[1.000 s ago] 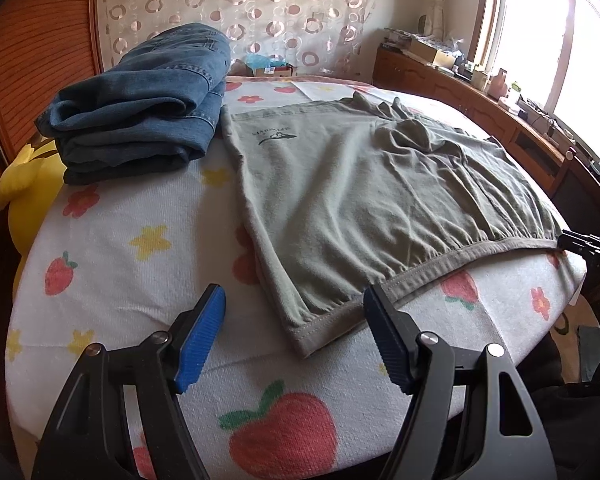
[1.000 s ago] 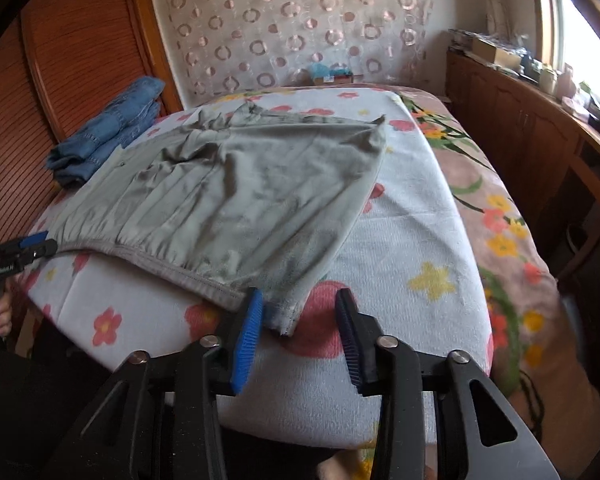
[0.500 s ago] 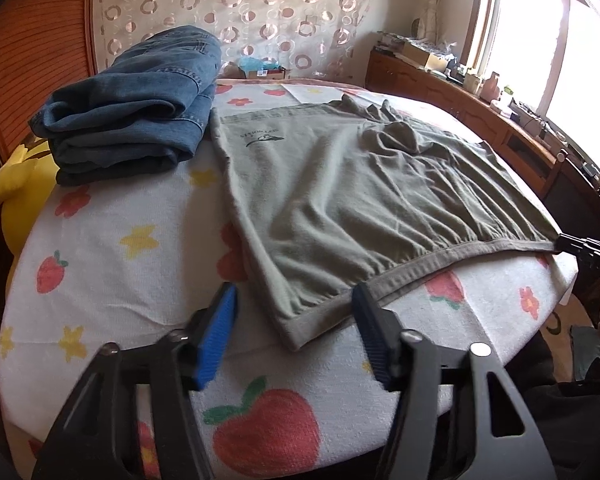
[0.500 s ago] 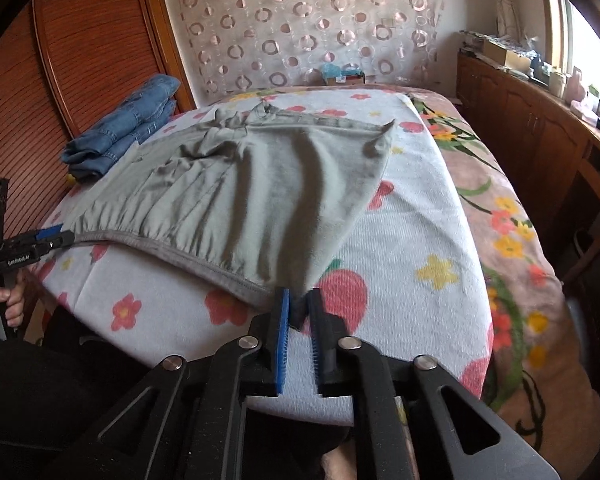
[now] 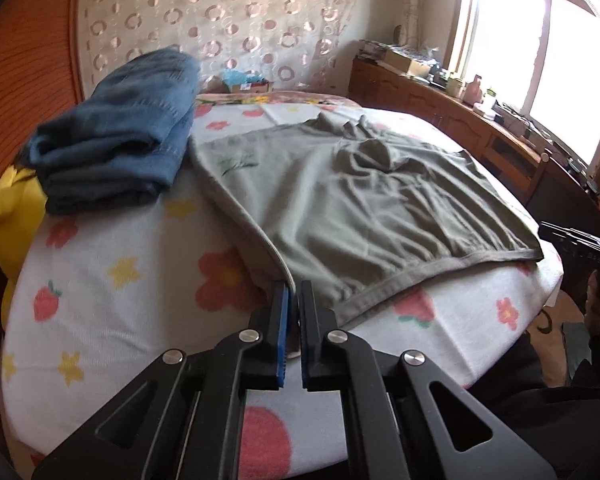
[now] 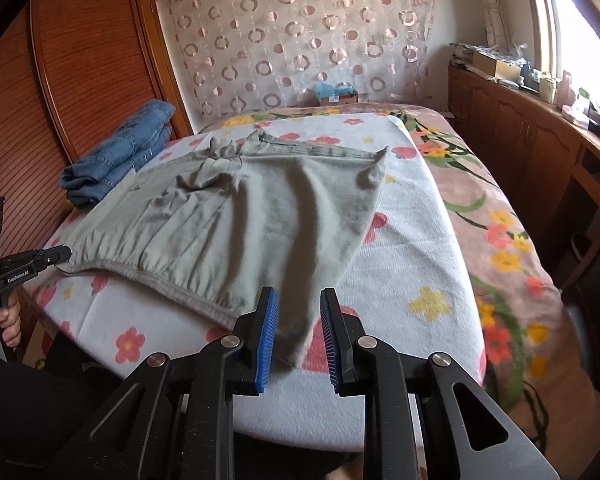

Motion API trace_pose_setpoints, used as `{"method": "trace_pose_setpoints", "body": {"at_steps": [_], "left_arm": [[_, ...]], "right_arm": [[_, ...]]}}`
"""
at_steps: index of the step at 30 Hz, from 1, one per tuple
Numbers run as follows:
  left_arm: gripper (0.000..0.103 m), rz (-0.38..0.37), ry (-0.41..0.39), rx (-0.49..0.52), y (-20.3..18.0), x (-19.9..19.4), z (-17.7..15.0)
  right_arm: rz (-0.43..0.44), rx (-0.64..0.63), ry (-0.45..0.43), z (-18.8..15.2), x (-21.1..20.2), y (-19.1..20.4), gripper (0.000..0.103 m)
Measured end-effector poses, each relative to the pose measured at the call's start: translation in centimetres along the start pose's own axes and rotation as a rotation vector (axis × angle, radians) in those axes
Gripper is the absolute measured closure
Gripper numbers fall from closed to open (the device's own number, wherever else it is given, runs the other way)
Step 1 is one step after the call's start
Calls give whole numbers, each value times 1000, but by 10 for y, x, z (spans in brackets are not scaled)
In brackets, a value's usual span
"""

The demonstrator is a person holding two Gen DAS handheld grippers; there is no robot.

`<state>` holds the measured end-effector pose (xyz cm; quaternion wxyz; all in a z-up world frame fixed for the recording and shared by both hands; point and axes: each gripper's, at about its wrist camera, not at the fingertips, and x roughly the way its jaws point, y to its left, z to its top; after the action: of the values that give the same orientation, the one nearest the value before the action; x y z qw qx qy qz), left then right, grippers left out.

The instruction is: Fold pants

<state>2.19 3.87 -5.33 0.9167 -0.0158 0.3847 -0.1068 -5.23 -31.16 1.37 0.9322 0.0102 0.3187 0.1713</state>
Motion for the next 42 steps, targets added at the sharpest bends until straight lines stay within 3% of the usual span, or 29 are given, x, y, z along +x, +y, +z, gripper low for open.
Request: {"method": "trace_pose_setpoints", "body": {"at_steps": [12,27,42], "left_arm": [[98,-50,-14,124,-52,11,45],[98,-190,17,251,-136,43,93],[99,-330,-2,314,-218,41,131]], "right_arm": [[22,48,-37,-1,9,-12,80],[23,70,-47,-2,15,-18,80],[11,82,-83,-2,5,-31,80]]}}
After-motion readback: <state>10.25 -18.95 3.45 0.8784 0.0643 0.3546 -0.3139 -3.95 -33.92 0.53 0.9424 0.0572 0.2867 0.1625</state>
